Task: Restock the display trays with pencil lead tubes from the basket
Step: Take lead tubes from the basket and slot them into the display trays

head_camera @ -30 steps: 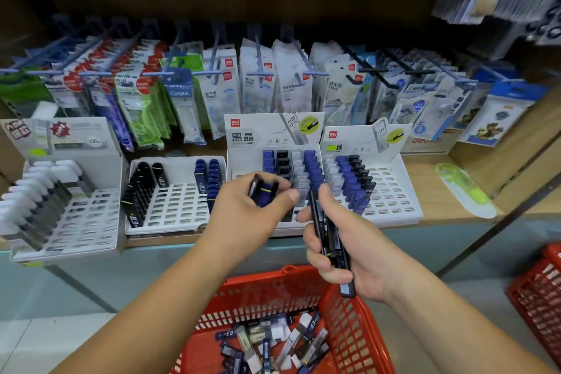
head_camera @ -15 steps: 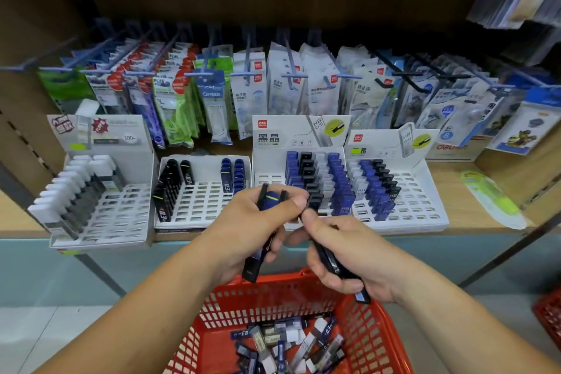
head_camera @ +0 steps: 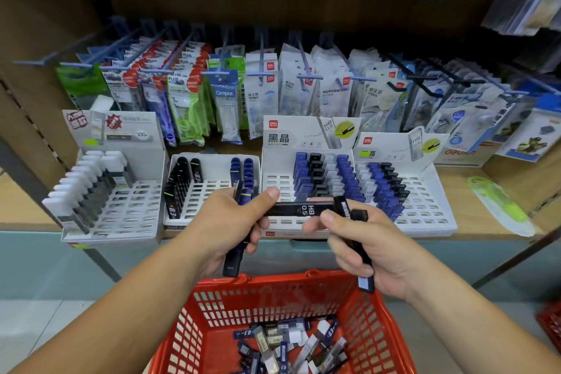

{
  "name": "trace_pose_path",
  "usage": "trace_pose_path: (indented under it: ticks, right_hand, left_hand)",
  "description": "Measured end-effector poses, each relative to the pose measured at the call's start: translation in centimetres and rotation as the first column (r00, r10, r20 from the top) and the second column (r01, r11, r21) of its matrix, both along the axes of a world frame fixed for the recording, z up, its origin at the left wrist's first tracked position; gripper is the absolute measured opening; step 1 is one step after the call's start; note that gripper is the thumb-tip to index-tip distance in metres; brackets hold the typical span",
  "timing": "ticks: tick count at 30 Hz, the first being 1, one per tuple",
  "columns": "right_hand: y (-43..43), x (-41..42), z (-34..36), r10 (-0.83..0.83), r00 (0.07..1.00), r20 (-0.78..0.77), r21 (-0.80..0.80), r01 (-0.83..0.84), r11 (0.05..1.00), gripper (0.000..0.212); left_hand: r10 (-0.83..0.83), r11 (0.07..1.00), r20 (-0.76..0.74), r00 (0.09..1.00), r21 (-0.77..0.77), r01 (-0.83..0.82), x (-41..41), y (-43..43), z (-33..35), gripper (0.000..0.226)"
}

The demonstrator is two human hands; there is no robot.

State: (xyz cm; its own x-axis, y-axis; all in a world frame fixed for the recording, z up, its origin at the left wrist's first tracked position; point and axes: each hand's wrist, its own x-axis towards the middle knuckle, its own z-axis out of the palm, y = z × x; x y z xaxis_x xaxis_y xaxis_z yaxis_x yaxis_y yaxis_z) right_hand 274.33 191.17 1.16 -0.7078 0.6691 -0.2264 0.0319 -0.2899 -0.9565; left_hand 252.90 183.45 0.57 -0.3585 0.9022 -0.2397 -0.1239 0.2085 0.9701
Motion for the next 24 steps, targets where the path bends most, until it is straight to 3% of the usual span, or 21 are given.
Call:
trace_pose_path:
  ticks: [3,7,11,16,20,24]
  right_hand:
    - [0.1,-0.3,-0.2,-0.077,0.997,0.022,0.02,0.076,0.997,0.036]
    - [0.1,-1.0,-0.5,-0.175,0.984,0.032,0.031,0.175,0.984,0.034]
    - [-0.4,-2.2,-0.1,-0.104,0.993,0.058,0.053,0.101,0.993,0.03]
    - [-0.7,-3.8,0.6,-0.063,0.992,0.11,0.048,0.058,0.997,0.036]
    - [0.0,-4.7,0.4,-0.131,0.989,0.062,-0.115,0.138,0.984,0.041]
    - [0.8,-4.4,0.5,-0.181,0.979,-0.094,-0.356,0.137,0.924,0.022]
  left_hand:
    - [-0.083,0.995,-0.026,0.996,-0.062,0.082,0.4,-0.4,0.3,0.039]
    - [-0.177,0.984,-0.263,0.948,-0.079,0.162,0.6,-0.7,0.6,0.037]
    - [-0.231,0.968,-0.405,0.885,-0.004,0.251,0.6,-0.7,1.8,0.012]
    - [-0.267,0.945,-0.525,0.808,0.024,0.327,1.0,-1.3,3.1,0.042]
    - [-0.104,0.972,-0.632,0.768,0.101,0.214,0.2,-0.2,3.7,0.027]
    - [0.05,0.979,-0.691,0.721,0.176,0.101,-1.6,3.1,5.1,0.016]
